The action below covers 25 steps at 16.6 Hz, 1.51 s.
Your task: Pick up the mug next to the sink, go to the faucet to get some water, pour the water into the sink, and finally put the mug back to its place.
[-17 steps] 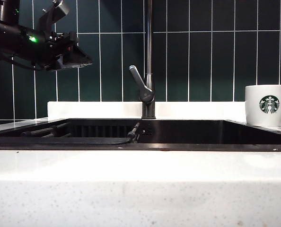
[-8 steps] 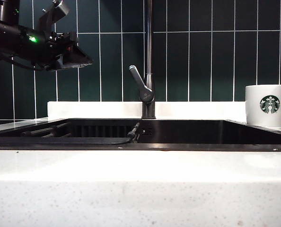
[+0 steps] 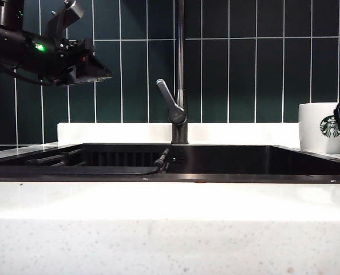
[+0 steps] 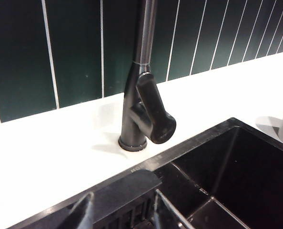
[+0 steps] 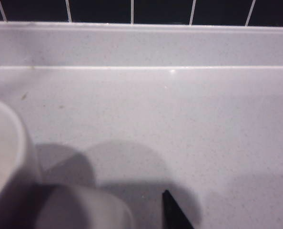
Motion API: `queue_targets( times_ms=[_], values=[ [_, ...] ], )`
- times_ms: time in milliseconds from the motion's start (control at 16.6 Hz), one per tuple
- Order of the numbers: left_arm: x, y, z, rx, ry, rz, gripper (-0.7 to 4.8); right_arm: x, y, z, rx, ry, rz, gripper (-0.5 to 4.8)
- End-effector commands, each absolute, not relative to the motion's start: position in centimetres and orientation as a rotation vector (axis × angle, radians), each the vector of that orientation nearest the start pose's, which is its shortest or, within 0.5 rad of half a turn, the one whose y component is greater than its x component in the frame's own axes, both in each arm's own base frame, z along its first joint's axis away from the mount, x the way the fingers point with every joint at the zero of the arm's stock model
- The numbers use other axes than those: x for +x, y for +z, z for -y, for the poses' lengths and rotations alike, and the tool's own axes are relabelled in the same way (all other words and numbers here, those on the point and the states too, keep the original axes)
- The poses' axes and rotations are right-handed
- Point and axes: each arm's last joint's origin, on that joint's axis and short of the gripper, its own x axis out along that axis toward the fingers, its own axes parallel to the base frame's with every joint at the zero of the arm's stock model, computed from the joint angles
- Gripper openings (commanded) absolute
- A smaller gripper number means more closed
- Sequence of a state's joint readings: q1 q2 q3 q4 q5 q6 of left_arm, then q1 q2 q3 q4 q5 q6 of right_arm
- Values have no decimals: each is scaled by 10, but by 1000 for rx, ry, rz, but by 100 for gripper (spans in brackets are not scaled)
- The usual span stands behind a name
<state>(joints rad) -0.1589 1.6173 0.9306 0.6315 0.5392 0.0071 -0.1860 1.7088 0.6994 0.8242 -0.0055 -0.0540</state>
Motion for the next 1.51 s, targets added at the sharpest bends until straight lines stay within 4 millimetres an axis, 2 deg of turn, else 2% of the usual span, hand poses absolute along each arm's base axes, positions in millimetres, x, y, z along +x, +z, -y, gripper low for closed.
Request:
queue_targets(
  times_ms=[60, 241, 302, 362, 483, 543, 603, 784, 965, 1267, 1508],
  values=[
    [345, 256, 71, -2, -708, -42, 157, 333, 172, 62, -34, -149, -174, 221],
    [345, 253, 71, -6, -708, -64, 157, 335, 168, 62, -33, -150, -186, 220],
    [345, 253, 71, -7, -708, -69, 157, 335, 168, 63, -34, -152, -184, 203],
    [345, 253, 71, -7, -708, -72, 157, 335, 169, 63, -35, -155, -179, 166],
    [345, 253, 71, -7, -708, -72, 157, 335, 169, 63, -36, -154, -173, 127],
    [345, 253, 71, -7, -708, -72, 157, 335, 169, 63, -38, -154, -173, 81],
    [345, 253, 71, -7, -708, -72, 157, 335, 169, 63, -41, -154, -173, 57],
    [344, 253, 72, -8, -719, -72, 157, 335, 172, 63, -44, -153, -152, 15],
    [344, 253, 72, -9, -746, -72, 156, 333, 182, 62, -48, -153, -121, 7],
    [343, 253, 73, -18, -789, -74, 156, 324, 210, 59, -51, -127, -35, -1],
    [344, 255, 73, -9, -794, -66, 157, 318, 234, 41, 0, -23, 40, -1]
  ],
)
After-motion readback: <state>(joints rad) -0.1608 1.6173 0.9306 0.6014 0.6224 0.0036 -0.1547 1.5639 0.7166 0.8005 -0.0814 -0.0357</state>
